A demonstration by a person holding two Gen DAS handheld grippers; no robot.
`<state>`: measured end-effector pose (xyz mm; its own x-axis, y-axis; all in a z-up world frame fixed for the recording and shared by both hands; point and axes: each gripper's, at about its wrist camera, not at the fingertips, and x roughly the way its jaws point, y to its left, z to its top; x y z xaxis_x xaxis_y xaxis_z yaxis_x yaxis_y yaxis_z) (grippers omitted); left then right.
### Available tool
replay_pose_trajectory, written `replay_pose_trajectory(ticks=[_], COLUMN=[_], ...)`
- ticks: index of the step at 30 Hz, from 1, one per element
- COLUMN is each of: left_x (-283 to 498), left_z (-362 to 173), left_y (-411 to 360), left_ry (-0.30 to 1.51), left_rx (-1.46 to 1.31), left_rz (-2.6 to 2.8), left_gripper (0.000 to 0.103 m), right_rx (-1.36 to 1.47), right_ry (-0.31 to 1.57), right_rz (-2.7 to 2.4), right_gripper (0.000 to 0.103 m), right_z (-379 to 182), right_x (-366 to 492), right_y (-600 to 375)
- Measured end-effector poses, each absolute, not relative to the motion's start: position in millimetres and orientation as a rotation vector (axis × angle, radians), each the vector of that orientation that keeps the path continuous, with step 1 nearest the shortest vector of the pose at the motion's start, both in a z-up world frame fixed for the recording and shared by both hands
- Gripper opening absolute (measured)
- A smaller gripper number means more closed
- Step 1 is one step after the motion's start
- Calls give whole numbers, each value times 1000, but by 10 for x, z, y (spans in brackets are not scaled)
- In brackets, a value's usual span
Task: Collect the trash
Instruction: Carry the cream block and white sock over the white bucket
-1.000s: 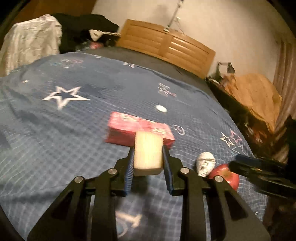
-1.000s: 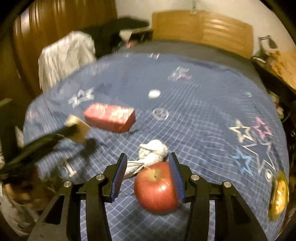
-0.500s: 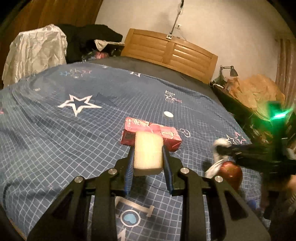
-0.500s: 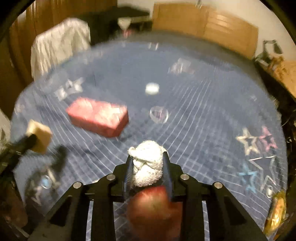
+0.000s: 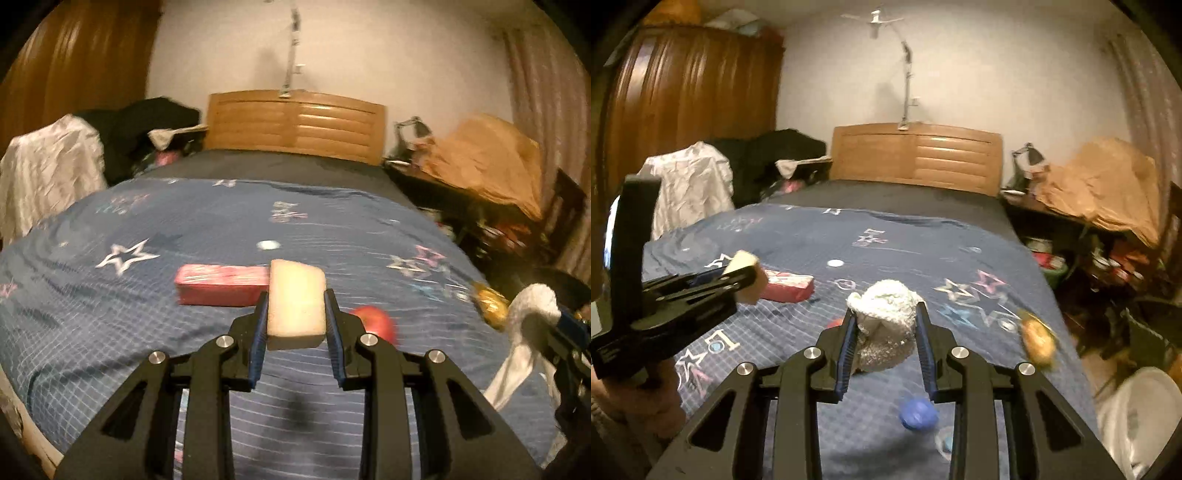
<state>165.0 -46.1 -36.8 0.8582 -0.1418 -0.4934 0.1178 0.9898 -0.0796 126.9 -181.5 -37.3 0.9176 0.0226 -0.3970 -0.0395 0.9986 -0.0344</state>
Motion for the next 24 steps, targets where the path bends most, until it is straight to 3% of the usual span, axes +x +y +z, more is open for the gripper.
replay_pose_trajectory(ticks=[14, 24], left_x=[1227, 1054], left_z=[-52, -78], left_y=[-2255, -3639], left_ry=[483, 502], left_rx=[109, 229], left_rz=[-478, -756], left_gripper=[27, 27], right_rx=[-13, 2], right_ry=[314, 387], right_rz=[-314, -551], right_gripper=[32, 32], right_z=[48, 75], right_x=[-93, -820], right_y=[-3625, -5164])
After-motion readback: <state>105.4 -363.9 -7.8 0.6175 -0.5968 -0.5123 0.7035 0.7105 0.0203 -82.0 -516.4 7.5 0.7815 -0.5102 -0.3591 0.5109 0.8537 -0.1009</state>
